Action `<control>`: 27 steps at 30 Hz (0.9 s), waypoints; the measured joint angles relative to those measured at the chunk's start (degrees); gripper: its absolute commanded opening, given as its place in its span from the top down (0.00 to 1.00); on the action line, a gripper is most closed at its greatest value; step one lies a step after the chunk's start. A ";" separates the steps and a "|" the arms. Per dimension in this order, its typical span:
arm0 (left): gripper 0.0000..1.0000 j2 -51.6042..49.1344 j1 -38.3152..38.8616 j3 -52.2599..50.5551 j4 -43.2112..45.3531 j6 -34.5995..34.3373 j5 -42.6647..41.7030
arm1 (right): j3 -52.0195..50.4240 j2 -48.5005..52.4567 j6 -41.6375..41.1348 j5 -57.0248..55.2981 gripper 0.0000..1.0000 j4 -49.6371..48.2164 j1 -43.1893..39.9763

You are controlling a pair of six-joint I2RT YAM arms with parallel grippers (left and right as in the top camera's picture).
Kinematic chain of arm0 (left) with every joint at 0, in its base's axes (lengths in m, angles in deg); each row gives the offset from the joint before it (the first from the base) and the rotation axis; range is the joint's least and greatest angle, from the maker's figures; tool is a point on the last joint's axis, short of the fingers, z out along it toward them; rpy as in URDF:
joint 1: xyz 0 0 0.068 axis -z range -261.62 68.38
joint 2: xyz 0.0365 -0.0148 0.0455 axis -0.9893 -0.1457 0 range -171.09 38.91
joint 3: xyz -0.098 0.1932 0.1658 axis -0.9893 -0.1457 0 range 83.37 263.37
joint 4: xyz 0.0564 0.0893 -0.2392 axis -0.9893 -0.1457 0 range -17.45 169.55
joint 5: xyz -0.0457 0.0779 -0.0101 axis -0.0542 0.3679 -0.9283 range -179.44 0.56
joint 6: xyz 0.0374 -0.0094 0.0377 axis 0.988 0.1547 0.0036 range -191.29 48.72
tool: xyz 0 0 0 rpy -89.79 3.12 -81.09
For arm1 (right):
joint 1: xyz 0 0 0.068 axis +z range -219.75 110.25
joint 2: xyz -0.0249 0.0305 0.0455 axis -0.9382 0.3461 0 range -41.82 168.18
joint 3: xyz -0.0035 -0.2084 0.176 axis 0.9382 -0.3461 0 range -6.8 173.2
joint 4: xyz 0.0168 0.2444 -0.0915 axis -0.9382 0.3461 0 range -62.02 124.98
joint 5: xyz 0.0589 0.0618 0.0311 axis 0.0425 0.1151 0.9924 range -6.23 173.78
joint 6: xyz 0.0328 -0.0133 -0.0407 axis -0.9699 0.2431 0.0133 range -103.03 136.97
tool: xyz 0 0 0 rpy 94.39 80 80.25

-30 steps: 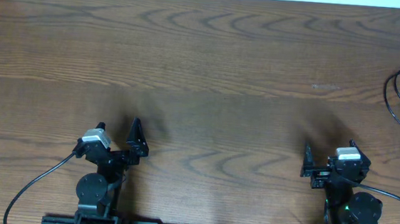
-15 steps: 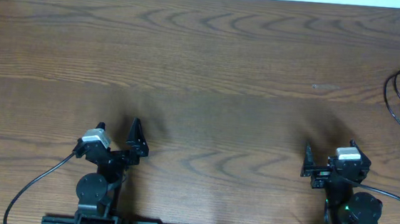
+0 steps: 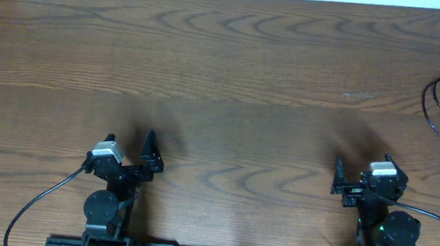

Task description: Untangle cables

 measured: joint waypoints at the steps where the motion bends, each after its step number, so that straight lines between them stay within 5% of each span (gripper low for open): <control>1: 0.00 -0.09 0.00 0.00 0.00 0.98 0.02 | 0.00 0.00 0.00 0.00 0.01 0.00 0.00; 12: 0.00 -7.91 0.00 0.07 0.09 8.15 0.20 | 0.00 0.00 0.00 -0.02 0.01 0.00 0.00; 27: 0.00 -6.60 0.02 0.07 0.11 12.72 0.28 | 0.00 0.00 0.00 -0.02 0.01 0.00 0.00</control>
